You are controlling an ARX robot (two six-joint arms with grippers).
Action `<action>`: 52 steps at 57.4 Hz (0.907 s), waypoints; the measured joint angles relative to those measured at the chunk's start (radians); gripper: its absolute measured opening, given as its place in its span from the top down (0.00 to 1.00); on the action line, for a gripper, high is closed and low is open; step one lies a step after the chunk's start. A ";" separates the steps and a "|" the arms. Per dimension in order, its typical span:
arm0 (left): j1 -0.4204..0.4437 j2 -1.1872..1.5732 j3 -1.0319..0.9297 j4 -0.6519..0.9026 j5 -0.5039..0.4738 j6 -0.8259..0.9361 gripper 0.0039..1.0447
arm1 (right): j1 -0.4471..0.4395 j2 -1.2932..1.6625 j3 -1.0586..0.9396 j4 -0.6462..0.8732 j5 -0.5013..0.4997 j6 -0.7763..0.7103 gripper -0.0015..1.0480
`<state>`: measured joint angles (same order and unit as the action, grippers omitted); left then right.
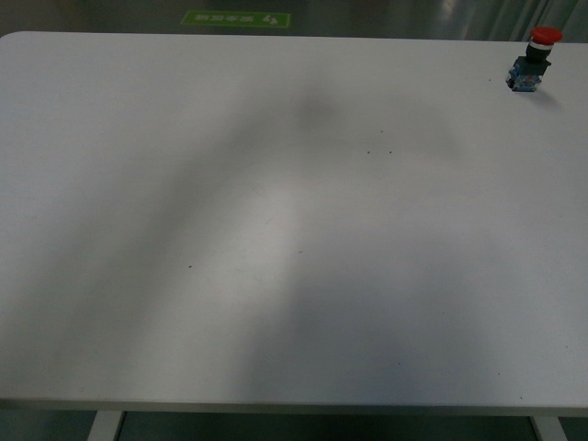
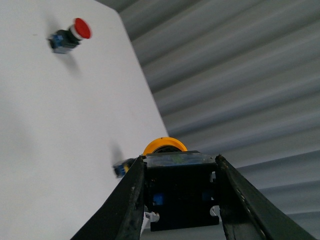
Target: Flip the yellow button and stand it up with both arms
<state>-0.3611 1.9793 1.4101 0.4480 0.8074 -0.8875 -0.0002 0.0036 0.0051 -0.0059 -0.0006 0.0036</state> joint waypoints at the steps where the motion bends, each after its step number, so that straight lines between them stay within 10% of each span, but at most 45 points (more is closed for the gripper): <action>1: -0.008 0.004 0.002 0.026 0.000 -0.019 0.67 | 0.000 0.000 0.000 0.000 0.000 0.000 0.07; 38: -0.107 0.019 -0.177 0.837 -0.024 -0.586 0.67 | 0.000 0.000 0.000 0.000 0.000 0.000 0.07; 52: -0.087 -0.018 -0.227 0.926 -0.039 -0.644 0.68 | 0.000 0.000 0.000 0.000 0.000 0.000 0.07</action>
<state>-0.4480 1.9617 1.1828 1.3739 0.7689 -1.5311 -0.0002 0.0036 0.0051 -0.0059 -0.0010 0.0036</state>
